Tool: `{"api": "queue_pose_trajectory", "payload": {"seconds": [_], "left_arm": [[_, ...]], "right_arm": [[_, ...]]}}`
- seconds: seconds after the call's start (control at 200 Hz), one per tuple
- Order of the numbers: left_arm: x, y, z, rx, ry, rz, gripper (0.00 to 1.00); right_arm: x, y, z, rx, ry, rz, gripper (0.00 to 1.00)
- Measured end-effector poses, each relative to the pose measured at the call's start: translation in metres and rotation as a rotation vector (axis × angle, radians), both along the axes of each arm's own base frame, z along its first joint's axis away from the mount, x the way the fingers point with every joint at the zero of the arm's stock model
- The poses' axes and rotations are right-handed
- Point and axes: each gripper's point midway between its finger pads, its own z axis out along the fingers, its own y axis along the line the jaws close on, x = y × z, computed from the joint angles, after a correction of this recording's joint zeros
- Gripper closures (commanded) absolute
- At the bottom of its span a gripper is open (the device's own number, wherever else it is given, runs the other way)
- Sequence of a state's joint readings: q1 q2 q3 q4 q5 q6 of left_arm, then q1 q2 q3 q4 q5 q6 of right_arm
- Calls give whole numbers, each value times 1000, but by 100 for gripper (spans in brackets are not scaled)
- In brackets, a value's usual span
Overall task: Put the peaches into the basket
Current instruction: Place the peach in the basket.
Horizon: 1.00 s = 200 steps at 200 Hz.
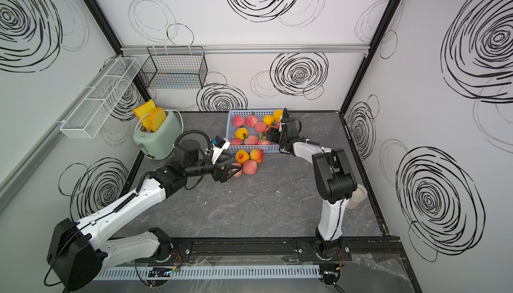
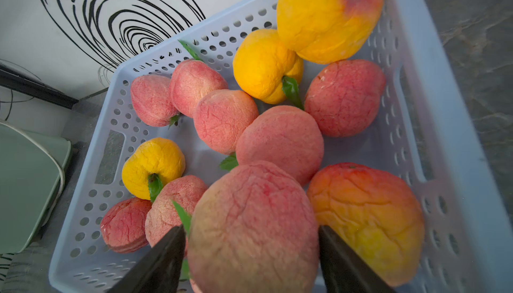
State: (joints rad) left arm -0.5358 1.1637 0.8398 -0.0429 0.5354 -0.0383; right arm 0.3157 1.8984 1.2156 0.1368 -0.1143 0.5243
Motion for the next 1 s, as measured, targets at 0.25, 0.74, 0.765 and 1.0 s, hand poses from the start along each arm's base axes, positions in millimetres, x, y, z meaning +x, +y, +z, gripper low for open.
{"api": "queue_pose_trajectory", "payload": {"seconds": [0.25, 0.74, 0.765, 1.0], "left_arm": [[0, 0, 0, 0, 0, 0, 18], [4, 2, -1, 7, 0, 26, 20], [4, 3, -1, 8, 0, 30, 20], [13, 10, -6, 27, 0, 89, 20]], "right_arm": [[-6, -5, 20, -11, -33, -16, 15], [-64, -19, 59, -33, -152, 30, 17], [-70, -20, 59, -41, -162, 39, 17], [-136, -27, 45, -89, -248, 120, 18]]}}
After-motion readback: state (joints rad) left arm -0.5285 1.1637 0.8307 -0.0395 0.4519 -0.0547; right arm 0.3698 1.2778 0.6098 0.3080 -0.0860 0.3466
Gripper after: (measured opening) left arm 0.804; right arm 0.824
